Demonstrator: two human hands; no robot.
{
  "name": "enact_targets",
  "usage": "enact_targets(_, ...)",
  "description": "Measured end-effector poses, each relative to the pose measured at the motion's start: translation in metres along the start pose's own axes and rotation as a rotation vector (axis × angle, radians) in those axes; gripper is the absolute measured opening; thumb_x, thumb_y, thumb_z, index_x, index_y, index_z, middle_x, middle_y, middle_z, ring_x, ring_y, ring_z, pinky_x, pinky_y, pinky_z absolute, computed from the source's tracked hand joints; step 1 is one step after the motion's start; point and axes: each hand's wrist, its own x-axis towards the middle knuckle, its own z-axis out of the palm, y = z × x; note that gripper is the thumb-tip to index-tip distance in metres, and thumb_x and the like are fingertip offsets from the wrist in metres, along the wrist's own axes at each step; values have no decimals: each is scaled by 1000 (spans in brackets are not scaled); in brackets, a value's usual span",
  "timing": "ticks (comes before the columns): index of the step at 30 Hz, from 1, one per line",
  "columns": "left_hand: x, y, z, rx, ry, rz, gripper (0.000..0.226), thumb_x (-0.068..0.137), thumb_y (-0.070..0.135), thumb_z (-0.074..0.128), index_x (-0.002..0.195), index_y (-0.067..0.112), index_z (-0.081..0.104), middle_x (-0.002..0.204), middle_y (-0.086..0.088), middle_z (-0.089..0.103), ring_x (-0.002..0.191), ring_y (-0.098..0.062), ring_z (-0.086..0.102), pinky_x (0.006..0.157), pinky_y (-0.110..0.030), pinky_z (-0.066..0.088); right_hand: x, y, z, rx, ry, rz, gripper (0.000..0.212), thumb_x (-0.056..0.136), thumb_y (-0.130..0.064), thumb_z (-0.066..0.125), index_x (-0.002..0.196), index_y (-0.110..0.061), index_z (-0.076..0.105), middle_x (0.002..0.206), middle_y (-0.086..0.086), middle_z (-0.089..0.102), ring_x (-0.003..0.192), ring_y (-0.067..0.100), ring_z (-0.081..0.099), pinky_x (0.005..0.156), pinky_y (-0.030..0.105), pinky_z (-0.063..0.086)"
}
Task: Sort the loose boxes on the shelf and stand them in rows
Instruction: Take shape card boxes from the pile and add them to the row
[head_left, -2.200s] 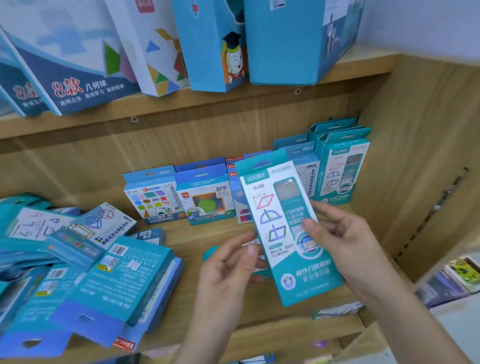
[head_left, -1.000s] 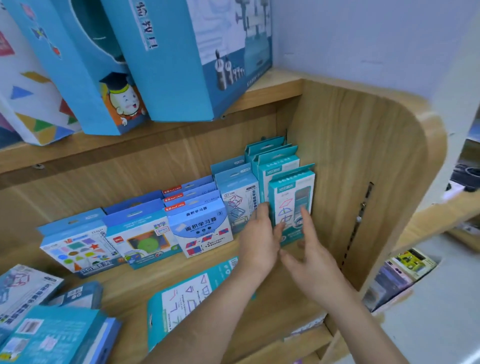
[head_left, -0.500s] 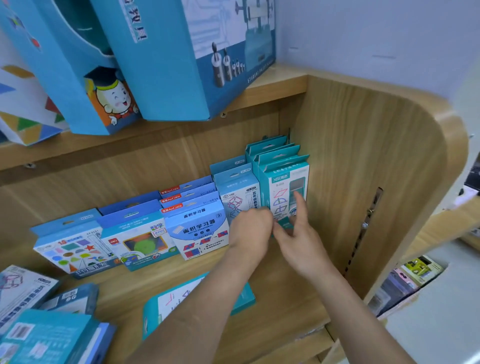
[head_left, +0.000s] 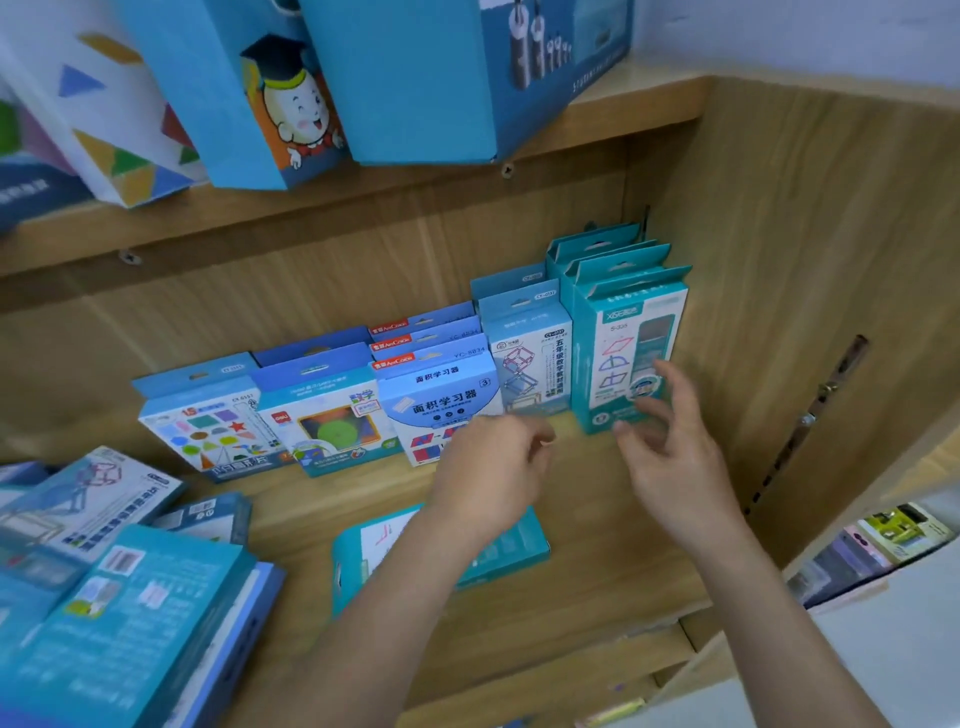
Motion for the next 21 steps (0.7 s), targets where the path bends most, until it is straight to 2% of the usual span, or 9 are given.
enact_targets(4,-54,-39,-23,-47,-29,-77,34,83,31,69,116,33,63,119,16,63,113,-5,52,95,-18,37,-19,-1,4,-28,-104,-89,69,85,-26,66,135,-50,25,128,-15,46,113,7,52,95,39,46)
enact_targets(7,-90,-79,-26,20,-138,-149,76,70,37,79,137,33,43,141,13,42,130,-7,33,103,-10,18,-35,-2,20,-140,-291,-231,69,79,-34,72,135,-43,32,135,-18,39,123,-2,39,104,27,35)
enact_targets(9,-110,-99,-20,86,-249,-203,100,65,45,81,146,33,23,153,8,22,140,-12,16,111,-17,8,-43,-3,34,-219,-406,-337,71,76,-37,75,135,-39,34,137,-19,34,128,-3,30,108,19,25)
enact_targets(11,-124,-110,-13,117,-267,-256,105,67,49,78,148,35,11,157,9,5,143,-15,2,115,-26,5,-48,-1,49,-298,-489,-411,80,71,-44,77,137,-39,32,142,-15,28,133,5,27,112,24,23)
enact_targets(12,-128,-112,-11,105,-231,-271,102,70,47,76,148,34,11,157,9,4,144,-16,2,114,-25,5,-49,-1,55,-355,-525,-422,85,69,-49,76,139,-40,28,146,-12,24,136,9,24,113,30,23)
enact_targets(14,-130,-113,-9,41,-123,-274,93,73,40,76,147,31,20,151,7,19,141,-16,13,109,-17,8,-52,-2,65,-516,-611,-419,94,68,-56,74,143,-43,18,153,-9,12,141,11,11,115,37,20)
enact_targets(16,-130,-112,-10,-31,-44,-268,88,67,34,80,142,30,33,131,14,34,131,-11,31,101,-7,17,-54,-2,75,-676,-679,-443,99,68,-61,70,144,-47,8,156,-9,1,144,10,-1,115,42,14)
enact_targets(18,-134,-106,-15,-60,-11,-271,87,62,38,82,138,34,39,124,15,38,121,-7,40,95,-9,26,-57,-2,82,-756,-694,-481,97,71,-61,68,144,-47,6,158,-9,-3,146,11,-6,114,47,9)
enact_targets(21,-143,-95,-26,-75,58,-246,86,62,40,82,138,33,41,125,16,43,117,-4,44,93,-10,30,-64,2,89,-761,-578,-606,75,78,-51,67,140,-43,26,156,-8,21,145,11,16,111,50,5)
